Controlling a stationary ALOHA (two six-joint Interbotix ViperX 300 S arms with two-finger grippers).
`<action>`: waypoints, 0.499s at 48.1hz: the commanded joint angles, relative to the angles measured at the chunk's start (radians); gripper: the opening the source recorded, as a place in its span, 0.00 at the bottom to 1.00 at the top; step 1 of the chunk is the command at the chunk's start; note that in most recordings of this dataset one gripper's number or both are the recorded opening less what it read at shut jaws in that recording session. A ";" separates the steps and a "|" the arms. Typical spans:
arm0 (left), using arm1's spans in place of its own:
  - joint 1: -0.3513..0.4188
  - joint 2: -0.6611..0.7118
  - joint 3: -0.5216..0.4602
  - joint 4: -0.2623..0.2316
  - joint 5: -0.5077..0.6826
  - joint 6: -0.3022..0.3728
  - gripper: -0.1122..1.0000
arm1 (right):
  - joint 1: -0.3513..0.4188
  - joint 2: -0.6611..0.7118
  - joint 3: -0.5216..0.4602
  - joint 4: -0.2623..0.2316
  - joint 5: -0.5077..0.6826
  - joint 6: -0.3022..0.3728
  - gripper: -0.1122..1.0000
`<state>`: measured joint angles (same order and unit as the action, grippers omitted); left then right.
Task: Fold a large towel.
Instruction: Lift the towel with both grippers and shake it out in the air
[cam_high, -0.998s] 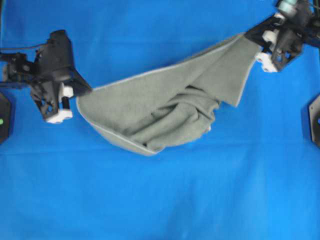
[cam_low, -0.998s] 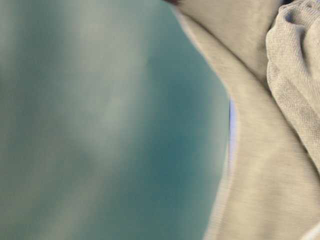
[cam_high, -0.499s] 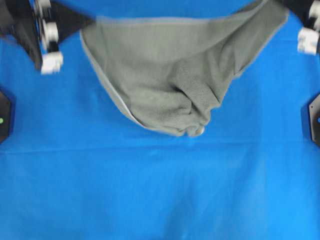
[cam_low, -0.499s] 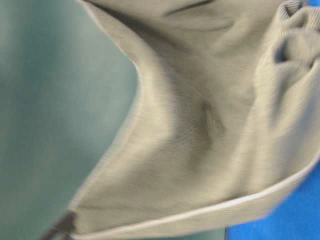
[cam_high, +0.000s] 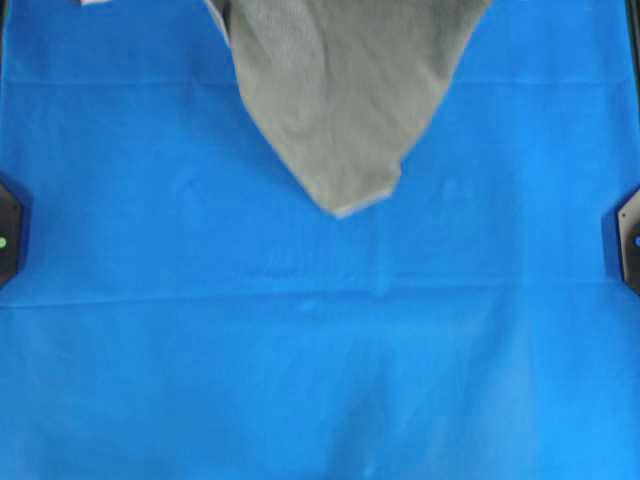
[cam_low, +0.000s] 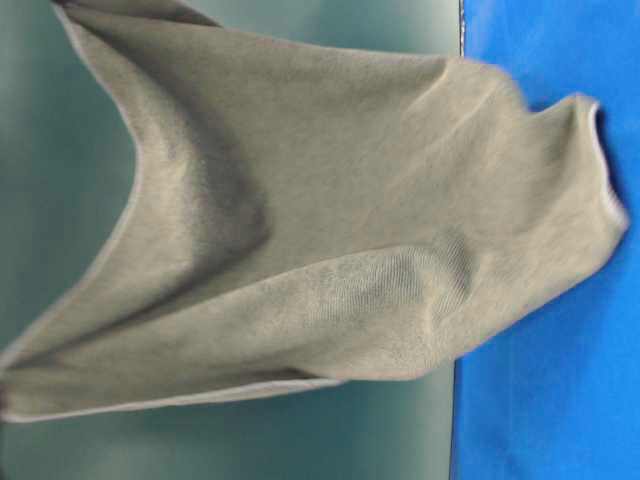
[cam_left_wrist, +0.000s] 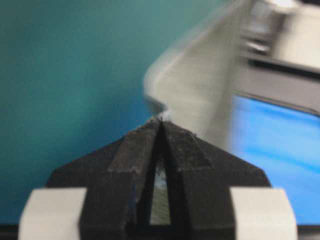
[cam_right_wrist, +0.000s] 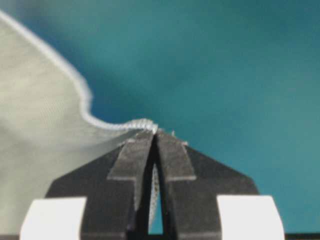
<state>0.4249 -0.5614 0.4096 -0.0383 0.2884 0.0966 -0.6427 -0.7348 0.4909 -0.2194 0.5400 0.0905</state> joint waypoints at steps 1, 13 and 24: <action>-0.101 -0.044 -0.081 -0.003 0.147 -0.032 0.12 | 0.104 -0.038 -0.071 0.023 0.123 0.011 0.12; -0.351 -0.144 -0.103 -0.003 0.264 -0.210 0.12 | 0.469 -0.120 -0.120 0.104 0.311 0.107 0.12; -0.545 -0.215 -0.133 0.003 0.250 -0.371 0.12 | 0.765 -0.120 -0.193 0.117 0.232 0.118 0.12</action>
<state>-0.0782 -0.7670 0.3145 -0.0399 0.5522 -0.2500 0.0445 -0.8575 0.3482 -0.1043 0.8130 0.2071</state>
